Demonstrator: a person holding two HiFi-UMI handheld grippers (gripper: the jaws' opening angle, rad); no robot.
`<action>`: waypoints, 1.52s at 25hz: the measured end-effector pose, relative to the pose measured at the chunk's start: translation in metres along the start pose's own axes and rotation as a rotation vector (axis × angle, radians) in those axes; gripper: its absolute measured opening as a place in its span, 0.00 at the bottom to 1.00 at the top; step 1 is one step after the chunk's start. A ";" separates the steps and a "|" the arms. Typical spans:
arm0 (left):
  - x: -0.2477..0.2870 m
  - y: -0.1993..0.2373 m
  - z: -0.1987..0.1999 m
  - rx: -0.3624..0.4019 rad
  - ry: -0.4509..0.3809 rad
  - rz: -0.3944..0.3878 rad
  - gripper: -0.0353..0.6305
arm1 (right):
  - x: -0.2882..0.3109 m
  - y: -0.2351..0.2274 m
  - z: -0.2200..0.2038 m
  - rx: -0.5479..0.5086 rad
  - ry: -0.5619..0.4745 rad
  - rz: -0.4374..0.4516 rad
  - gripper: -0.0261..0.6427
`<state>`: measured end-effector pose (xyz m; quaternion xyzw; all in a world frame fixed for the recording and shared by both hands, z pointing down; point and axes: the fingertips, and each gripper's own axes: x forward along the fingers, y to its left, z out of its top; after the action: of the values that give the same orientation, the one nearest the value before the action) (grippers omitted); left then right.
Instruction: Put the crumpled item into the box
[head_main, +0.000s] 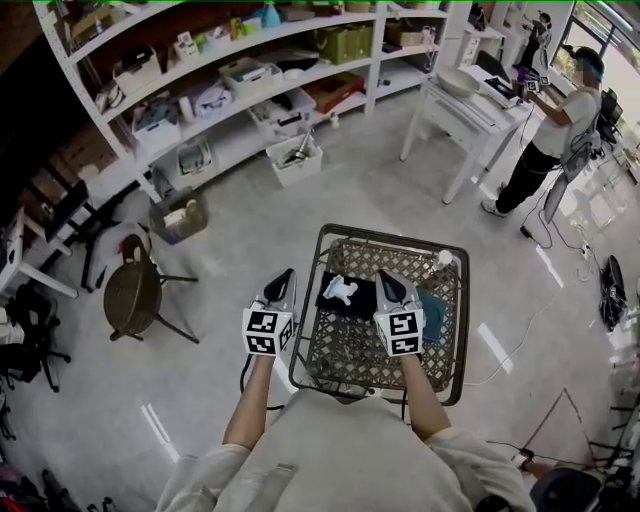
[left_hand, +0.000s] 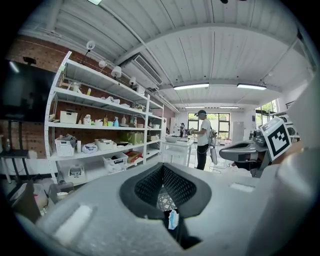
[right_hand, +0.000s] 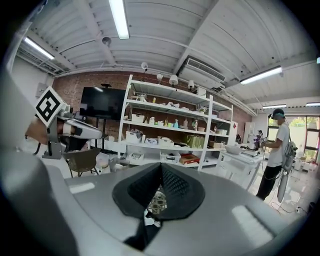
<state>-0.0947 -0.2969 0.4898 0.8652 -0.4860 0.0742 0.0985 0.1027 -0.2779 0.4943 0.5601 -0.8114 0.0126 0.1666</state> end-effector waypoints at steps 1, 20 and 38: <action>0.000 0.001 0.002 0.003 -0.006 0.002 0.06 | -0.001 -0.002 0.000 -0.001 -0.005 -0.005 0.04; -0.011 0.009 0.024 0.022 -0.044 0.022 0.06 | -0.013 -0.017 0.014 0.019 -0.038 -0.056 0.04; 0.009 0.000 0.017 0.021 -0.036 0.015 0.06 | -0.007 -0.033 -0.002 0.032 -0.020 -0.062 0.04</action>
<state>-0.0900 -0.3085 0.4756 0.8637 -0.4935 0.0644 0.0801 0.1358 -0.2832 0.4890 0.5878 -0.7949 0.0147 0.1498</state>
